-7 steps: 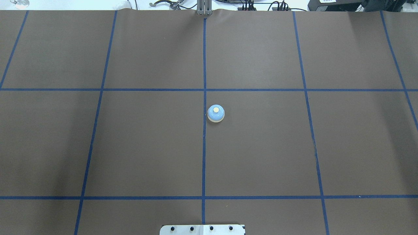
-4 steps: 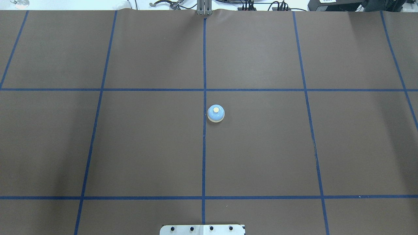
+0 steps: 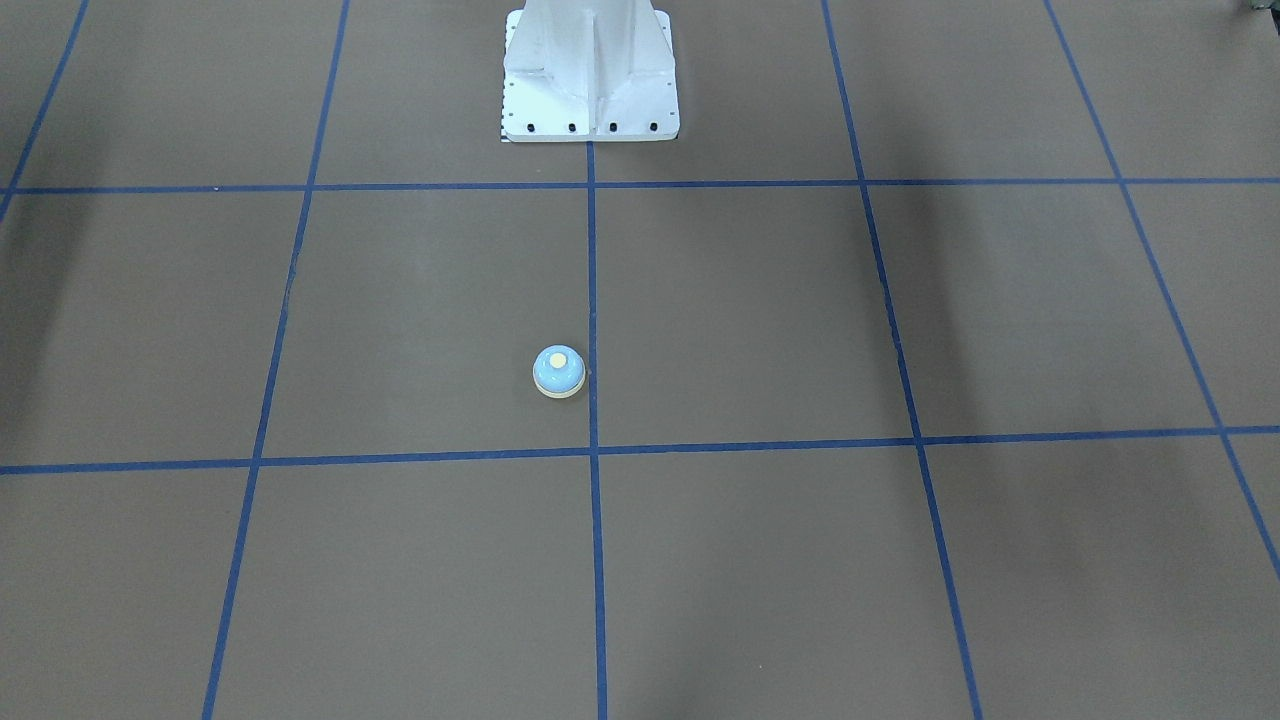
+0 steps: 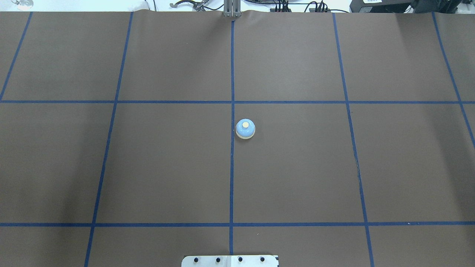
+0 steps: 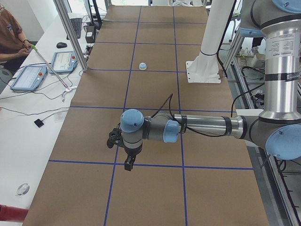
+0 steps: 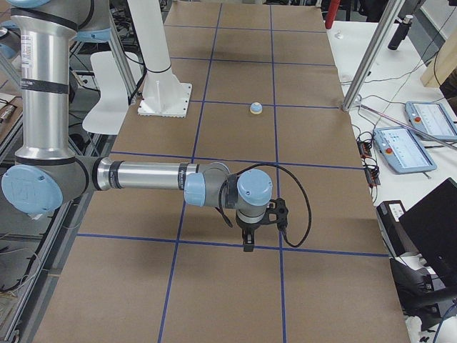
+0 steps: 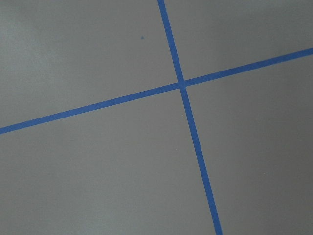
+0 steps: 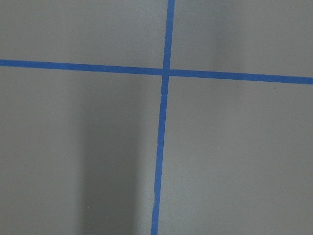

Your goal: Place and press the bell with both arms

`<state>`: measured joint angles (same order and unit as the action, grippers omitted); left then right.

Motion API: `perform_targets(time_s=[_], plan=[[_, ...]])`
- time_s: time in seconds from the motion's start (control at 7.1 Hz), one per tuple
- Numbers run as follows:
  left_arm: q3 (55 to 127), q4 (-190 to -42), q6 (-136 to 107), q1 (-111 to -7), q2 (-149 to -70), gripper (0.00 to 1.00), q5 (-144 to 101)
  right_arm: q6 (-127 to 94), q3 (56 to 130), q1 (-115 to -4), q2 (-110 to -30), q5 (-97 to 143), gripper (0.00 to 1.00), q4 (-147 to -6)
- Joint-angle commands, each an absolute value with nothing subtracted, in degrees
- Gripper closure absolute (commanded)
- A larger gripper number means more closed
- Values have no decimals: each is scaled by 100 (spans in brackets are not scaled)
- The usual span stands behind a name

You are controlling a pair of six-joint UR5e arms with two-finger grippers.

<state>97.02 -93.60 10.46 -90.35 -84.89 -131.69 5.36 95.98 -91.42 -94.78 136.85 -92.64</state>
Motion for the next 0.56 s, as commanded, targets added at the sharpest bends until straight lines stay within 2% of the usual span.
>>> perform_targets(time_s=[0.0,0.42], plan=[[9694,-9360,1046,-9035,-8490,0,-13166,536,9606,-9158,-9475,13685,0,-9264],[9703,-9360,1046,-9035,-8490,0,-13166,536,9545,-9158,-9501,13667,0,-9264]])
